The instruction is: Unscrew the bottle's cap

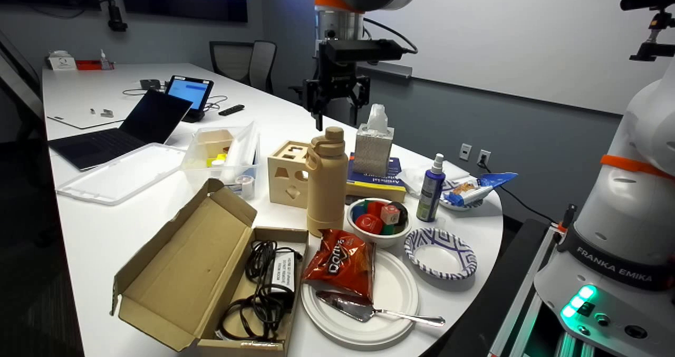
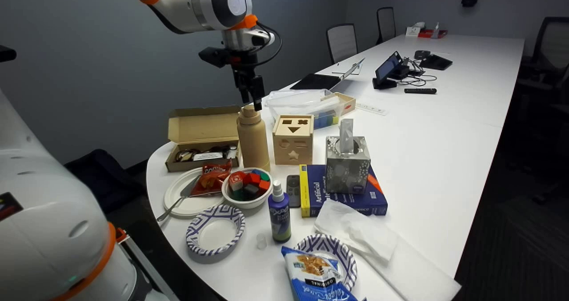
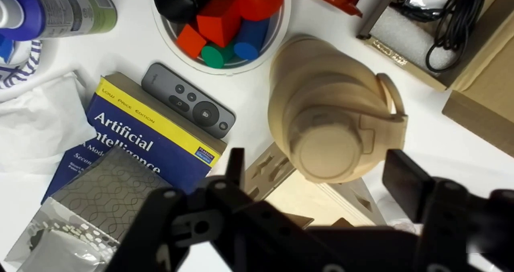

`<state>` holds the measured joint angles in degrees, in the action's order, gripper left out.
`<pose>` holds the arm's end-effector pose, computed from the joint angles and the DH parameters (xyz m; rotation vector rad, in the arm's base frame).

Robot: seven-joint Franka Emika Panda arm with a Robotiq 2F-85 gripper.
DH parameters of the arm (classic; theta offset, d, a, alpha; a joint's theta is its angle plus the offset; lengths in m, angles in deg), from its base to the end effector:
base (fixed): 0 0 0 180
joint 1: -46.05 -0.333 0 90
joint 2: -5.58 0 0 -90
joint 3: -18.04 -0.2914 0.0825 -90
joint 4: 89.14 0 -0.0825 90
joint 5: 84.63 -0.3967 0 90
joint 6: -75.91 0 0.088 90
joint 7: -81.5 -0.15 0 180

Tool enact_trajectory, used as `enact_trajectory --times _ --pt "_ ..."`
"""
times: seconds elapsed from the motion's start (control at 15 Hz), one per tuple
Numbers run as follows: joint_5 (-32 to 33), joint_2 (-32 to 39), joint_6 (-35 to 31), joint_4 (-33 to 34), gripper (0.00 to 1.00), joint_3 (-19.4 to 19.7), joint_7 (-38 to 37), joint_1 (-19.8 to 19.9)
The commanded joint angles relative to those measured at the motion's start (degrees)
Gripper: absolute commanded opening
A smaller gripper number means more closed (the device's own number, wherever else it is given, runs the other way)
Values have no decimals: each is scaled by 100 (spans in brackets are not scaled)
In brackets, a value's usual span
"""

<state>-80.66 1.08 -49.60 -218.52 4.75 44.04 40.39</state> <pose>0.4952 0.1642 0.3209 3.0482 -0.4352 0.0659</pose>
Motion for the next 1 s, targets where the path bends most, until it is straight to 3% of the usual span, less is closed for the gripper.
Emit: enact_trajectory --times 0.0,0.2,0.33,0.6,0.93 --pt "-255 86 148 104 58 114 91 -115" --pt "-364 121 139 103 33 138 121 -123" --pt "-403 97 154 106 21 151 112 -123" --pt "-423 -35 206 111 21 208 176 -111" --pt "-515 42 158 137 21 242 838 -137"
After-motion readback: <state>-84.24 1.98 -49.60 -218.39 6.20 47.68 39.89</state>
